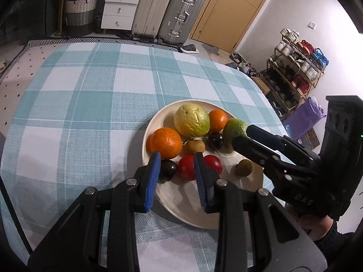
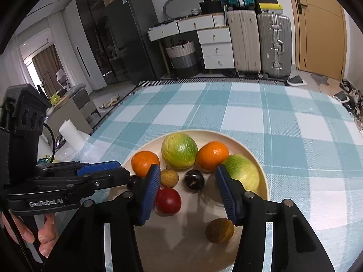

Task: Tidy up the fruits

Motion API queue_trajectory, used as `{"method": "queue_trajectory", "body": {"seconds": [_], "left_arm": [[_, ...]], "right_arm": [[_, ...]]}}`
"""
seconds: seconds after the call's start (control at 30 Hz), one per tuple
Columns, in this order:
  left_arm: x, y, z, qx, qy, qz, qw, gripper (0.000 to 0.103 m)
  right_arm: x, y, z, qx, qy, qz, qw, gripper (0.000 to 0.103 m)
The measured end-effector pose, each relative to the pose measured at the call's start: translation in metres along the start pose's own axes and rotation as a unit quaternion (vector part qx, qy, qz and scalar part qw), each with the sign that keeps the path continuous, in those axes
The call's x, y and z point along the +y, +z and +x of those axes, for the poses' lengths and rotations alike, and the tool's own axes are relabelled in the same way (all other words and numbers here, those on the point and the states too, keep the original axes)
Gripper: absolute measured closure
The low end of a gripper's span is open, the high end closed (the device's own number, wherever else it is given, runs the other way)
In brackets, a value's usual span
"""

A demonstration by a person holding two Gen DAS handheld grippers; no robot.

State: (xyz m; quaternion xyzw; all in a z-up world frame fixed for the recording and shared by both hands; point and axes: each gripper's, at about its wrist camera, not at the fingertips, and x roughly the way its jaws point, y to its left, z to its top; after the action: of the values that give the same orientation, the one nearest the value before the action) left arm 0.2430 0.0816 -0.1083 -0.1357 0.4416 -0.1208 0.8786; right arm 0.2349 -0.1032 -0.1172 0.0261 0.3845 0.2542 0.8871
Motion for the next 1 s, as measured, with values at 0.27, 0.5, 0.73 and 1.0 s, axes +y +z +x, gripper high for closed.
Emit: {"method": "queue_trajectory", "body": {"seconds": [0.27,0.5,0.73,1.0], "left_arm": [[-0.008,-0.003,-0.017,-0.008,0.003,0.001,1.0,0.075],[-0.02,-0.007,-0.033,-0.018,0.004,0.005,0.9998,0.066],[-0.035,-0.012,-0.057,-0.036,0.008,0.007,0.9993,0.057],[-0.049,-0.022,-0.095,-0.068,0.025,0.006,0.9974,0.031]], "right_arm": [[0.007,0.001,-0.017,-0.012,0.004,-0.006,1.0,0.046],[0.013,0.001,-0.033,-0.024,0.002,-0.012,1.0,0.039],[0.02,0.001,-0.06,-0.046,0.002,-0.014,0.999,0.035],[0.028,-0.006,-0.099,-0.077,-0.01,-0.017,0.997,0.022]]}}
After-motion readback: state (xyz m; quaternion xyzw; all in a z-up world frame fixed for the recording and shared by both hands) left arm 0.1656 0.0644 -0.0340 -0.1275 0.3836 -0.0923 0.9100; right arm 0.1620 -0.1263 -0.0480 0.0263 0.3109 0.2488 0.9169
